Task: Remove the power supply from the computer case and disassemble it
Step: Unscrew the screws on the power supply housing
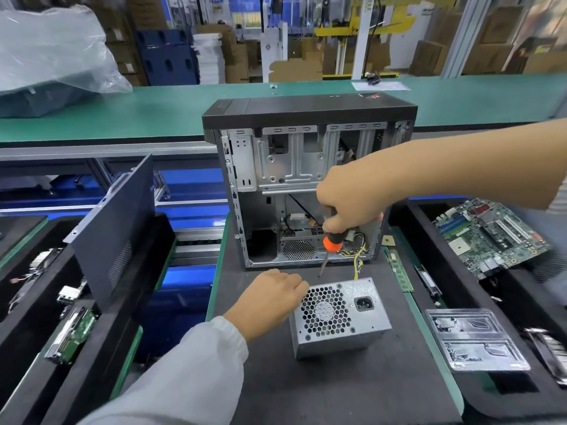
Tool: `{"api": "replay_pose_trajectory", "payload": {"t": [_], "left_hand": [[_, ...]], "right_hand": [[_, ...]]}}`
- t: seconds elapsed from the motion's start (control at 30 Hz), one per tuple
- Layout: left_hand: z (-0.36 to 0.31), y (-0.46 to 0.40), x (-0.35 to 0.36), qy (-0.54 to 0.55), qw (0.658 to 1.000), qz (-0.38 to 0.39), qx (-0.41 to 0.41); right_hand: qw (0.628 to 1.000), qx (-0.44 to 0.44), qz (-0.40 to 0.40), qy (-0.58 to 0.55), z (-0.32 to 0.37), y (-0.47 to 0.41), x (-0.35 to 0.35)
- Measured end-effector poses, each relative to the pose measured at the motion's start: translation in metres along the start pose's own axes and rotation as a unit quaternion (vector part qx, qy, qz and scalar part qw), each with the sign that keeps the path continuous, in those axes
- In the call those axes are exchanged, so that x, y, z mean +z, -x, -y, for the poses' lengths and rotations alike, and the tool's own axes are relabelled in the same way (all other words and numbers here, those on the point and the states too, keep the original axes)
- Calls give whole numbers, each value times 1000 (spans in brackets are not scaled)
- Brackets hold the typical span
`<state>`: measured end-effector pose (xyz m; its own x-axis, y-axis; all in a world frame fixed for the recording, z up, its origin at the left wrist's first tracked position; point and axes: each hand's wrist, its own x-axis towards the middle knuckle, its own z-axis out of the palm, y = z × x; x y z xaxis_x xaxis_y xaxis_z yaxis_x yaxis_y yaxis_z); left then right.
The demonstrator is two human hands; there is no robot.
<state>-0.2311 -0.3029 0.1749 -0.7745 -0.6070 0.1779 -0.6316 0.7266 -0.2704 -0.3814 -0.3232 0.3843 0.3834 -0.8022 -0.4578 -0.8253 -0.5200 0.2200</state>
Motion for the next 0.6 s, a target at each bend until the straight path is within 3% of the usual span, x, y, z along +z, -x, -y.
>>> {"api": "replay_pose_trajectory", "payload": {"t": [0.27,0.33,0.37,0.43,0.47,0.53,0.6], "left_hand": [[-4,-8,5,-68,997,26,25],[-2,-14,8,31,996,27,-79],[-2,-17,7,128,978,38,-159],[-4,-24,5,369,886,18,-281],[-4,-29,3,494,808,-11,-322],[-3,-39,-3,713,590,-59,-375],[-3,-47,-5,845,357,-77,-391]], "right_hand": [[999,9,-32,-4,-22,4,20],[999,6,-30,-9,-26,5,23],[1000,7,-29,-8,-28,6,25],[1000,8,-26,-4,-30,7,27],[1000,9,-29,-6,-31,6,29],[999,10,-31,-15,-33,6,31],[999,8,-33,-13,-35,4,32]]}}
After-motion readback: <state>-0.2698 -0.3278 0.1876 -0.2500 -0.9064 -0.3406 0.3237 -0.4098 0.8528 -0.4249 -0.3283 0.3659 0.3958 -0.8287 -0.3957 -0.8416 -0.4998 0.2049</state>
